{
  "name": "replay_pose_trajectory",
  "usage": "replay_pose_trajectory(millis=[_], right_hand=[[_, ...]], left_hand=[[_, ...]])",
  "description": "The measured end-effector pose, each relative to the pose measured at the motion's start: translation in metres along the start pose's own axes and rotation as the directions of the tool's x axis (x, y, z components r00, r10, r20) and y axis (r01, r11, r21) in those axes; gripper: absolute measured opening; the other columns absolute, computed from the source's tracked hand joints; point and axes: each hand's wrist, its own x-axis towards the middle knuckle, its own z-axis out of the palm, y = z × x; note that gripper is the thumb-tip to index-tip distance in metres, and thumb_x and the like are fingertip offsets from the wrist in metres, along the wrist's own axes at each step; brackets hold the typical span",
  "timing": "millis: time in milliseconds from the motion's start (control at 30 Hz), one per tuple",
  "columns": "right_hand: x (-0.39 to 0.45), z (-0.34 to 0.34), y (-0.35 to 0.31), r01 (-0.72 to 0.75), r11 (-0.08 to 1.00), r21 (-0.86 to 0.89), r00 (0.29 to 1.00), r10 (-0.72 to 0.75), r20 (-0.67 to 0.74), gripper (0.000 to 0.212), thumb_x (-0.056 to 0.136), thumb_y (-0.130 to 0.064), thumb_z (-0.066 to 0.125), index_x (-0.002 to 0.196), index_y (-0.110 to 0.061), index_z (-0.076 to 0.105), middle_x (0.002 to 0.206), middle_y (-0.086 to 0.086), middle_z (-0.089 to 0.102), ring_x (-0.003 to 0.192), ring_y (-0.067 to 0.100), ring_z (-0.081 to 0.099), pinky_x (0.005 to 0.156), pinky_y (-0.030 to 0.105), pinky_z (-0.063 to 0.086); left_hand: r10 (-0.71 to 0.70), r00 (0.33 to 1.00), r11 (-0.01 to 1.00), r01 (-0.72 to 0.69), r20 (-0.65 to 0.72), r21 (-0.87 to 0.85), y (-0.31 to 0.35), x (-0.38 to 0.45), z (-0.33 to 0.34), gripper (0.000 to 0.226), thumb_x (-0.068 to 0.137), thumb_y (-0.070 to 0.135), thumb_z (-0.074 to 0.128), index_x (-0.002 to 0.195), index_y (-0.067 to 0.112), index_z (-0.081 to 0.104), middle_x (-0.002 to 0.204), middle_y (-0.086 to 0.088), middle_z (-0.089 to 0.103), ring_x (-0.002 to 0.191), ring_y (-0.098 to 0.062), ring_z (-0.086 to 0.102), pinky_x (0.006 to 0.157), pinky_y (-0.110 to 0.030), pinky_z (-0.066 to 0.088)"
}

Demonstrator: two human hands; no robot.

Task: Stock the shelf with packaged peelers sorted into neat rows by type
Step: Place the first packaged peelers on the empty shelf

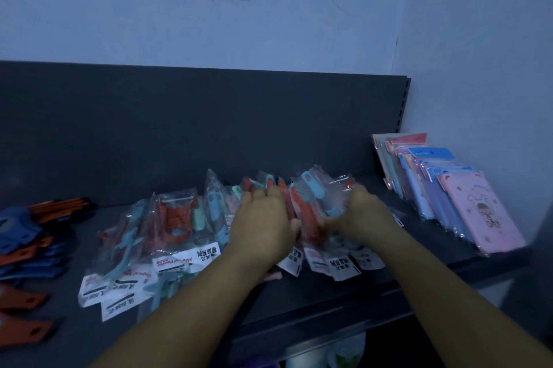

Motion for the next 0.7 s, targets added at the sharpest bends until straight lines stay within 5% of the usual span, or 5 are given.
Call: replay_pose_trajectory(millis=[200, 333, 533, 700], right_hand=[[-0.001, 0.005, -0.005, -0.034, 0.999, -0.007, 0.999, 0.034, -0.002, 0.081, 0.063, -0.047, 0.078, 0.125, -0.009, 0.042, 0.122, 0.016, 0.051, 0.108, 0.032, 0.053, 0.09, 0.039, 0.05], [-0.004, 0.004, -0.01, -0.008, 0.995, 0.101, 0.999, 0.011, -0.035, 0.087, 0.064, -0.037, 0.083, 0.13, -0.009, 0.033, 0.126, 0.016, 0.041, 0.113, 0.032, 0.049, 0.088, 0.036, 0.044], [-0.008, 0.002, -0.005, 0.032, 0.981, 0.193, 0.998, -0.021, -0.057, 0.061, 0.069, -0.024, 0.079, 0.111, -0.012, 0.038, 0.094, 0.002, 0.053, 0.083, 0.022, 0.053, 0.069, 0.028, 0.04], [-0.011, 0.006, -0.003, 0.106, 0.967, 0.23, 0.993, -0.089, -0.084, 0.051, 0.074, -0.02, 0.073, 0.112, -0.014, 0.04, 0.099, 0.002, 0.059, 0.086, 0.023, 0.058, 0.069, 0.029, 0.044]], left_hand=[[-0.073, 0.997, 0.996, 0.074, 0.029, -0.041, 0.003, 0.005, 0.005, 0.077, 0.093, 0.06, 0.024, 0.148, 0.007, 0.022, 0.148, -0.019, 0.036, 0.14, -0.035, 0.021, 0.116, -0.04, 0.016], [-0.037, 0.999, 0.997, 0.037, -0.005, -0.071, 0.014, 0.005, 0.005, 0.084, 0.08, 0.068, 0.05, 0.139, 0.011, 0.033, 0.138, -0.013, 0.046, 0.134, -0.032, 0.027, 0.11, -0.036, 0.025], [-0.1, 0.995, 0.979, 0.095, -0.02, -0.178, 0.022, 0.009, 0.005, 0.064, 0.081, 0.026, 0.068, 0.129, 0.013, 0.027, 0.109, -0.013, 0.058, 0.097, -0.031, 0.059, 0.069, -0.035, 0.047], [-0.09, 0.995, 0.975, 0.081, -0.034, -0.206, 0.035, 0.004, 0.009, 0.074, 0.084, 0.022, 0.068, 0.137, 0.013, 0.017, 0.119, -0.018, 0.047, 0.101, -0.034, 0.058, 0.071, -0.033, 0.043]])
